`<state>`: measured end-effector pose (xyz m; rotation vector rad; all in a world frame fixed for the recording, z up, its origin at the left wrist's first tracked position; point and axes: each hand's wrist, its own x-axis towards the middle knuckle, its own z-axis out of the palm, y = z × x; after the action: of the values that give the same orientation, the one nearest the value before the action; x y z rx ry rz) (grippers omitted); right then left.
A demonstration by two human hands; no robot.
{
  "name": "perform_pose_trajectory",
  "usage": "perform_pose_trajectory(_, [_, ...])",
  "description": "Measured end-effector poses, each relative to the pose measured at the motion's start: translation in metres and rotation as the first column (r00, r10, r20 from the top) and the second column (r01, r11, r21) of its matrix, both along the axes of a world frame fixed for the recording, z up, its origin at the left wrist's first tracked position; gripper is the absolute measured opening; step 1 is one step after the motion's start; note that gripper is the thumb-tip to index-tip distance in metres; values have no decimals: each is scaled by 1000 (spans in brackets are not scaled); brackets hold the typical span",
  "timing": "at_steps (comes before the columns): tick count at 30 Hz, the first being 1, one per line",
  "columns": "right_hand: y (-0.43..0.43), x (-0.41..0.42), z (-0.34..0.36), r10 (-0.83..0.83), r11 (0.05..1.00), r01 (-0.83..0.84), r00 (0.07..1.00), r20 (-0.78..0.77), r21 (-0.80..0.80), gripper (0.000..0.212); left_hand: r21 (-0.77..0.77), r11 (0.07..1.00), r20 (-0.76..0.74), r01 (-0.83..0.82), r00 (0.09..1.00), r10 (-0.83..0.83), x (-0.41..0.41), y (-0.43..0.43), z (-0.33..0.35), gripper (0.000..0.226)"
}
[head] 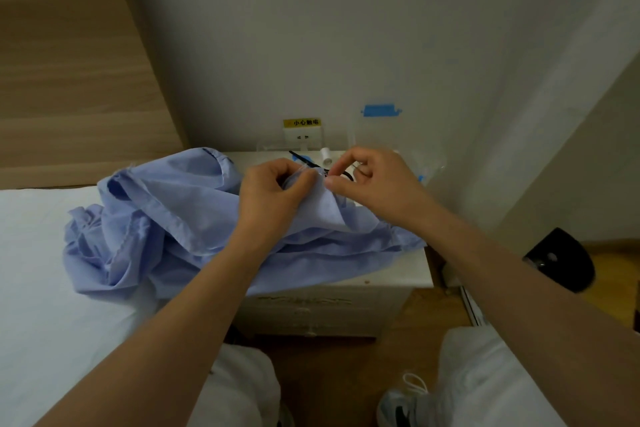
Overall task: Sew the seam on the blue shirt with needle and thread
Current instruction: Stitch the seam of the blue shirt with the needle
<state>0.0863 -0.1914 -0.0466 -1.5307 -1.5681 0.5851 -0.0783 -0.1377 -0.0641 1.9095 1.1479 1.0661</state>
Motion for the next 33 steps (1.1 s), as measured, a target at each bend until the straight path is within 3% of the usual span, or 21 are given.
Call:
perform_pose_trajectory(7, [8, -3, -5, -45, 998, 41, 996, 82, 57, 10, 14, 999, -13, 35, 999, -35, 2, 1, -2, 16])
perform_pose_trajectory(10, [8, 10, 4, -153, 977, 167, 982, -111, 130, 12, -2, 1000, -13, -21, 1000, 21, 0, 3, -2, 18])
perform_pose_trajectory(13, [6, 25, 17, -289, 834, 412, 893, -345, 367, 10, -38, 997, -15, -66, 998, 65, -3, 5, -4, 19])
perform_pose_trajectory(15, [7, 32, 22, -290, 793, 482, 837, -465, 372, 8, -50, 997, -8, -64, 998, 64, -3, 5, -5, 20])
perform_pose_trajectory(17, [8, 34, 20, -326, 847, 452, 857, -399, 280, 3, -45, 997, -20, -60, 998, 59, -2, 5, -5, 20])
perform_pose_trajectory(19, [7, 32, 13, -334, 914, 379, 905, -263, 144, 14, -29, 998, -41, -59, 998, 58, -1, 6, -6, 22])
perform_pose_trajectory(21, [5, 26, 9, -254, 961, 271, 945, -204, 57, 18, -30, 998, -41, -46, 998, 45, -1, 6, -7, 18])
perform_pose_trajectory(24, [5, 14, 2, -78, 993, 88, 991, -112, 83, 7, -26, 999, -39, -24, 999, 23, 0, 6, -7, 19])
perform_pose_trajectory(26, [6, 7, -4, -22, 993, 26, 999, -36, 115, 11, -9, 1000, -46, -11, 999, 10, 1, 5, -6, 18])
perform_pose_trajectory(31, [12, 0, -15, -57, 996, 46, 985, 166, 72, 19, 1, 1000, -34, 26, 999, -26, 4, 3, -6, 18])
perform_pose_trajectory(33, [13, 1, -12, -43, 996, 31, 988, 148, 83, 23, 7, 1000, -49, 24, 999, -23, 3, 4, -6, 18])
